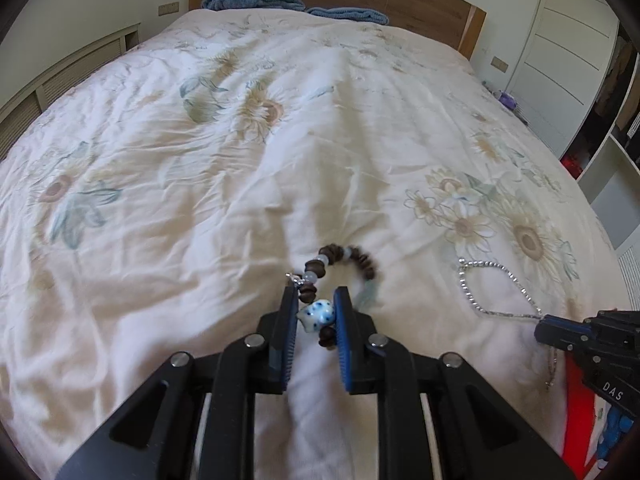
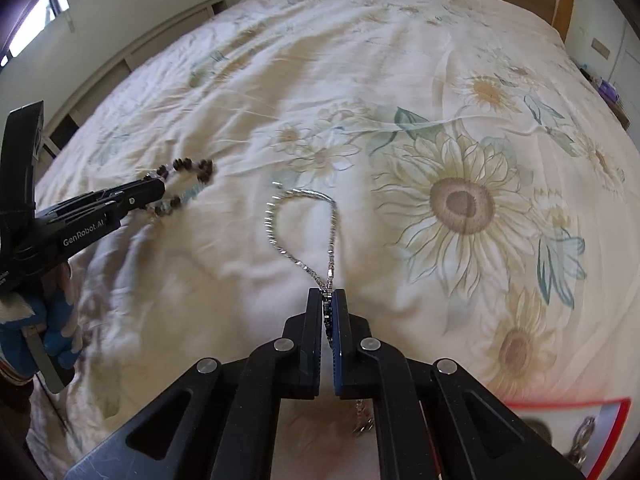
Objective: Organize jewelry
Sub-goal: 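Grasp the beaded bracelet with the left tool while the right tool grasps the silver chain, then carry the bracelet and chain over the red box with both tools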
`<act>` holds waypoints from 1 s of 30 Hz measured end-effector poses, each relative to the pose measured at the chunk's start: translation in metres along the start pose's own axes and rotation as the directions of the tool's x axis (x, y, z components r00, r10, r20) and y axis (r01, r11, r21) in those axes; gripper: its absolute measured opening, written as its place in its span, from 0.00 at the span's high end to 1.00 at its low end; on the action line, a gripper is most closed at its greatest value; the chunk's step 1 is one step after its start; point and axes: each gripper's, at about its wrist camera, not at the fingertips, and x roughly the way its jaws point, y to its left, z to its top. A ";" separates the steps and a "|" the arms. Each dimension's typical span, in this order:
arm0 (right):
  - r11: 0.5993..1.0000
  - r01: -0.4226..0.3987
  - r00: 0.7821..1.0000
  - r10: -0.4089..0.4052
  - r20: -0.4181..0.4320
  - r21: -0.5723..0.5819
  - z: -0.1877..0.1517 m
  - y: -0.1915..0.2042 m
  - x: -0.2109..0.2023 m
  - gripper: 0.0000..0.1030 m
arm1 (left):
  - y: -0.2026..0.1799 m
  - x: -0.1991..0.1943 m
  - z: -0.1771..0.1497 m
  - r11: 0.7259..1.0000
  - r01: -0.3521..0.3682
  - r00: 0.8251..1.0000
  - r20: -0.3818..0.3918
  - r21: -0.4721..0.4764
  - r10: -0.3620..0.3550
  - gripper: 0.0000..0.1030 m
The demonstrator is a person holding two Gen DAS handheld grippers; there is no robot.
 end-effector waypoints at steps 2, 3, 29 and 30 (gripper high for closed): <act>1.000 -0.026 0.999 0.026 0.018 0.010 -0.006 0.009 -0.011 0.96 | 0.000 -0.015 -0.003 1.000 0.000 1.000 0.010 0.004 0.000 0.84; 0.999 -0.035 0.999 0.034 0.025 0.012 -0.007 0.013 -0.014 0.96 | -0.001 -0.021 -0.005 1.000 0.000 1.000 0.013 0.006 0.000 0.84; 0.996 -0.075 0.933 0.053 0.355 0.048 -0.111 0.046 -0.256 0.96 | -0.081 -0.264 -0.064 0.993 0.044 0.972 0.226 0.105 -0.067 0.84; 0.996 -0.069 0.930 0.045 0.365 0.053 -0.115 0.041 -0.264 0.96 | -0.090 -0.269 -0.065 0.993 0.053 0.970 0.230 0.110 -0.077 0.84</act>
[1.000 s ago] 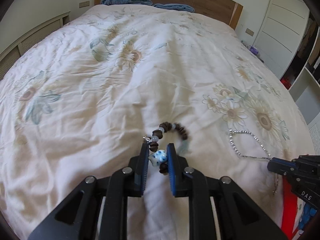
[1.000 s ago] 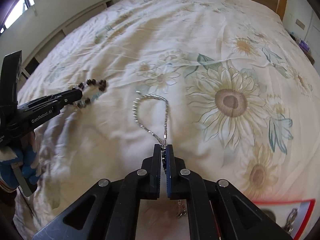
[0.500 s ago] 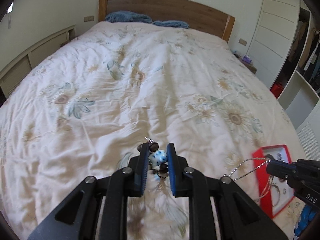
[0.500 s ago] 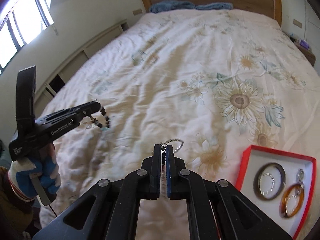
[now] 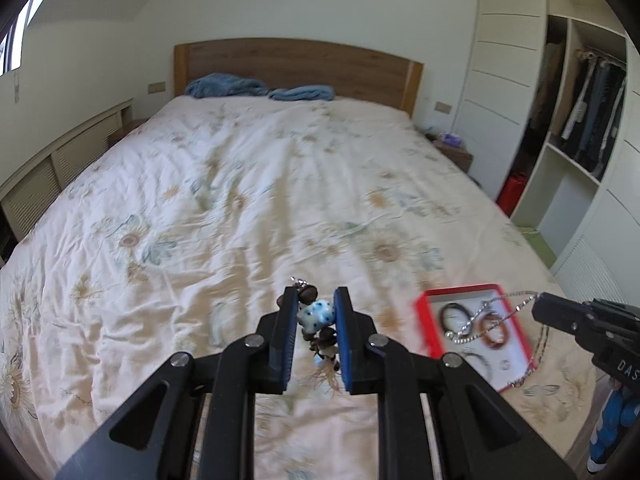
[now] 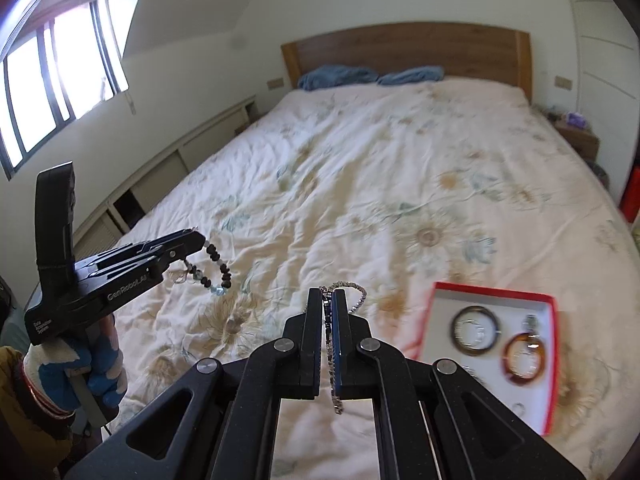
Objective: Organize jewelry
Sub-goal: 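Carry the bracelet and chain over the red box with both tools, then lower the bracelet and chain into the box and open both tools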
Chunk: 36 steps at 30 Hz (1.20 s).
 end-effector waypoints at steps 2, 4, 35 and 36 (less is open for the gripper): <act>1.000 0.017 1.000 -0.017 0.019 0.005 -0.002 -0.011 -0.018 0.96 | -0.020 -0.006 0.000 1.000 0.023 1.000 0.007 0.008 -0.023 0.84; 0.999 0.033 0.999 -0.034 0.031 0.010 -0.005 -0.021 -0.032 0.96 | -0.039 -0.010 -0.001 0.999 0.045 0.999 0.009 0.019 -0.046 0.84; 0.958 0.157 0.978 -0.115 -0.176 0.241 -0.105 -0.213 0.052 0.96 | -0.234 0.165 -0.105 0.968 0.222 0.916 -0.364 0.115 -0.167 0.84; 0.957 0.158 0.976 -0.114 -0.184 0.244 -0.108 -0.215 0.056 0.96 | -0.236 0.170 -0.109 0.968 0.224 0.913 -0.372 0.115 -0.167 0.84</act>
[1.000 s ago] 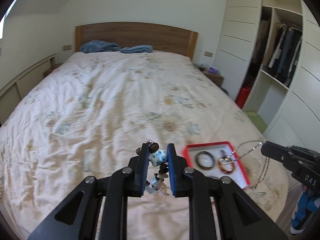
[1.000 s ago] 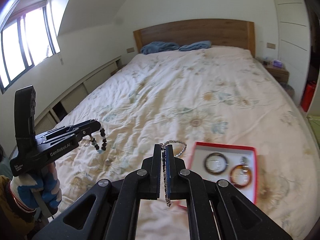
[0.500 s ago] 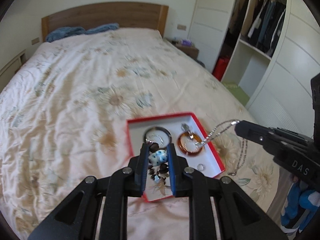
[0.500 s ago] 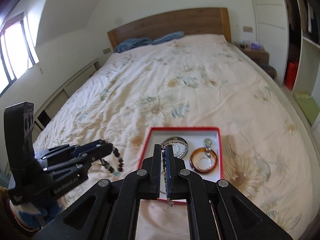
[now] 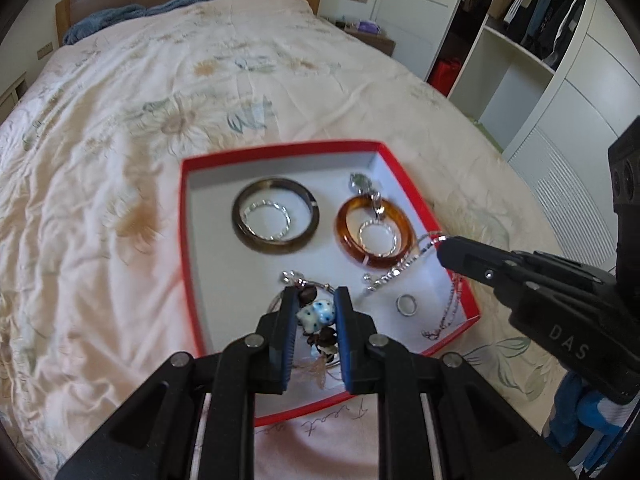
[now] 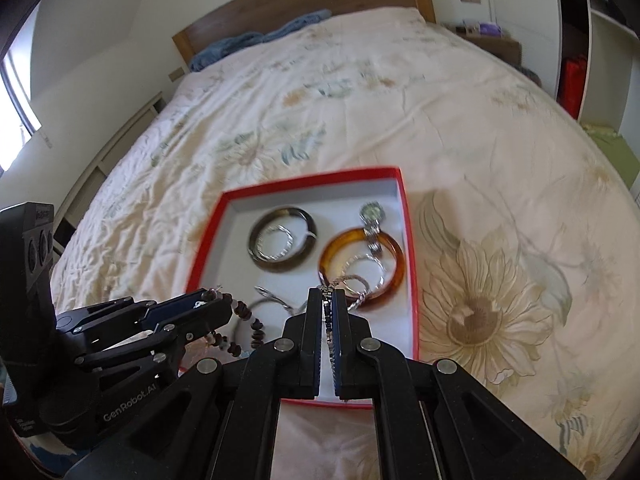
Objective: Organize jewelry
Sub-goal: 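Lower the bracelet and chain into the box and open both tools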
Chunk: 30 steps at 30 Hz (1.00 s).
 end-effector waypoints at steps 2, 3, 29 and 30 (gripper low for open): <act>1.000 0.003 1.000 -0.003 -0.012 0.001 -0.003 -0.003 0.006 0.96 | -0.001 0.007 -0.002 1.000 0.002 1.000 -0.012 0.000 -0.002 0.84; 1.000 0.006 1.000 -0.006 -0.016 0.001 -0.003 -0.004 0.009 0.96 | -0.001 0.011 -0.003 1.000 0.004 1.000 -0.019 0.000 -0.004 0.84; 0.996 0.083 0.994 -0.083 -0.065 -0.014 -0.022 -0.004 0.006 0.67 | -0.003 0.014 -0.022 0.998 0.059 0.997 -0.058 -0.004 -0.060 0.77; 0.996 0.083 0.994 -0.084 -0.067 -0.015 -0.023 -0.003 0.005 0.66 | -0.003 0.011 -0.022 0.998 0.061 0.997 -0.054 -0.004 -0.061 0.76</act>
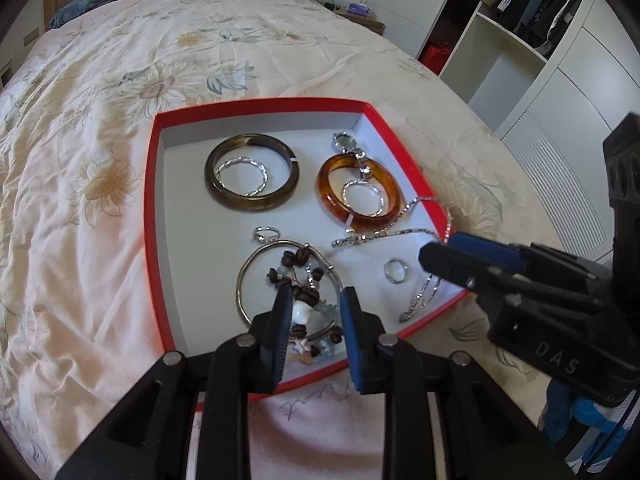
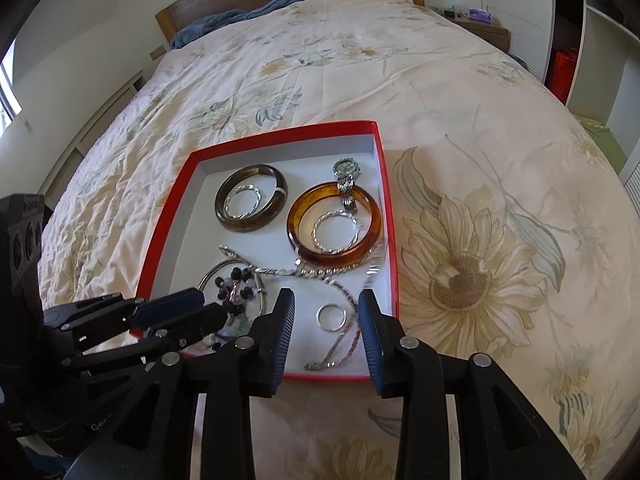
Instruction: Organize jewelry
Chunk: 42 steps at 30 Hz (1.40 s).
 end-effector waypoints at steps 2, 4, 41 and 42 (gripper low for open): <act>1.000 0.004 1.000 -0.004 -0.003 0.000 -0.004 0.002 -0.003 0.66 | 0.000 -0.005 0.000 1.000 0.001 1.000 0.006 0.001 -0.001 0.74; 1.000 0.005 1.000 -0.005 -0.003 0.001 -0.007 0.003 -0.007 0.65 | 0.000 -0.012 -0.001 1.000 0.003 1.000 0.018 0.003 -0.004 0.74; 0.990 -0.045 0.980 0.070 0.187 -0.135 -0.078 0.145 -0.127 0.50 | 0.069 -0.206 -0.104 0.974 -0.196 0.936 0.275 -0.114 0.221 0.57; 0.989 -0.041 0.979 0.069 0.194 -0.143 -0.082 0.152 -0.129 0.48 | 0.071 -0.211 -0.108 0.970 -0.209 0.931 0.281 -0.121 0.235 0.56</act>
